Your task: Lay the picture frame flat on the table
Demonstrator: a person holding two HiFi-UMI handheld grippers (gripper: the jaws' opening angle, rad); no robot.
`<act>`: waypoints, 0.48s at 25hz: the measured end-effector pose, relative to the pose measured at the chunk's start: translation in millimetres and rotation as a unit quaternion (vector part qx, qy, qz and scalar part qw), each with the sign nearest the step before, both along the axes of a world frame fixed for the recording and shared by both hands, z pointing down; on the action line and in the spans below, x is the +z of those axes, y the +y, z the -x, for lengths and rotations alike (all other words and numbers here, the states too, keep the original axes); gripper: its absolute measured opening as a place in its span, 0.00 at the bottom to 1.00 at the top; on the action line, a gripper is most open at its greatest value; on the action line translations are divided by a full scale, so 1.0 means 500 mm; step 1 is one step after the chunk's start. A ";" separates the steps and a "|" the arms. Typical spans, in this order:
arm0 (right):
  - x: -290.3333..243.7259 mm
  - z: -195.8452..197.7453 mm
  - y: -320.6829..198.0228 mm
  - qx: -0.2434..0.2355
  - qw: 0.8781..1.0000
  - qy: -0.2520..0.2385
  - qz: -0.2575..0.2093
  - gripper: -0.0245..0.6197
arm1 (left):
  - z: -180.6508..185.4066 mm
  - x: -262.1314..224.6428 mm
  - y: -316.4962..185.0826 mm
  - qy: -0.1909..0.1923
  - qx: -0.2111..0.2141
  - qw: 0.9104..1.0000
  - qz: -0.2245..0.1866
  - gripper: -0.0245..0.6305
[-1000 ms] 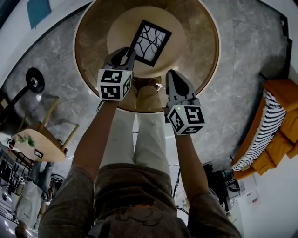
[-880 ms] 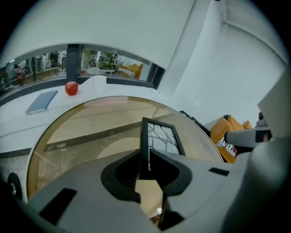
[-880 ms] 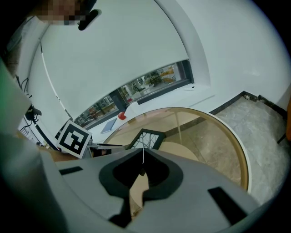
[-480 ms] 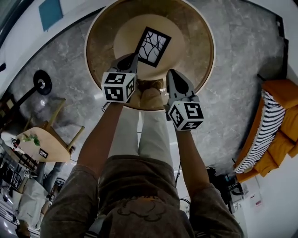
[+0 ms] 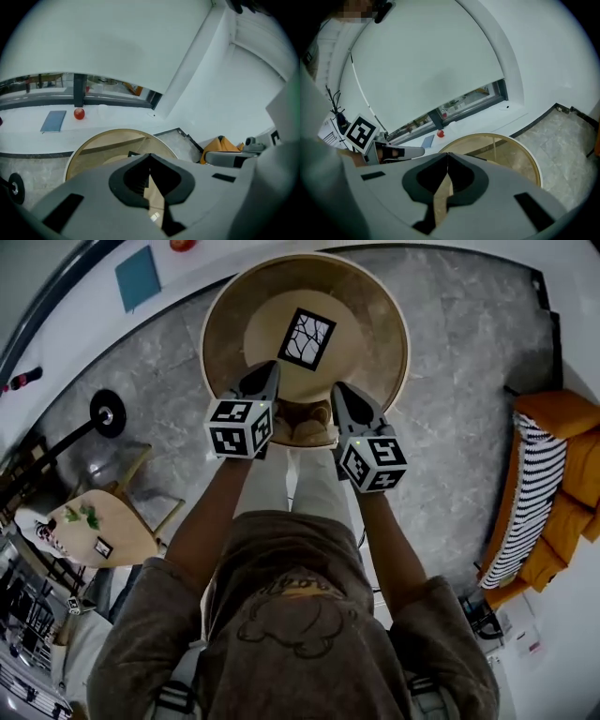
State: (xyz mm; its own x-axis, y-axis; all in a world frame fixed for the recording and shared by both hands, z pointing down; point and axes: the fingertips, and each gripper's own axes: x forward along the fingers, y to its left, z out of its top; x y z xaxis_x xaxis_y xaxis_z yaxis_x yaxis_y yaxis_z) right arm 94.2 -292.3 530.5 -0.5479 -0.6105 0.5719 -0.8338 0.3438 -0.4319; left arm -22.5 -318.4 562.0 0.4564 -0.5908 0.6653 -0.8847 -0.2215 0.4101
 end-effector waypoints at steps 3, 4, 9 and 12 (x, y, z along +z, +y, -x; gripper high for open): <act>-0.077 -0.002 0.017 -0.001 1.000 -0.005 -0.014 0.07 | -0.006 -0.088 0.021 0.006 0.010 1.000 -0.017 0.06; -0.102 -0.003 0.021 -0.001 1.000 -0.008 -0.020 0.07 | -0.007 -0.117 0.028 0.007 0.014 1.000 -0.024 0.06; -0.222 -0.005 0.047 -0.013 0.998 -0.018 -0.057 0.07 | -0.017 -0.255 0.064 0.008 0.037 0.997 -0.071 0.06; -0.283 -0.001 0.073 -0.028 0.996 -0.017 -0.081 0.07 | -0.024 -0.326 0.092 0.007 0.055 0.994 -0.098 0.06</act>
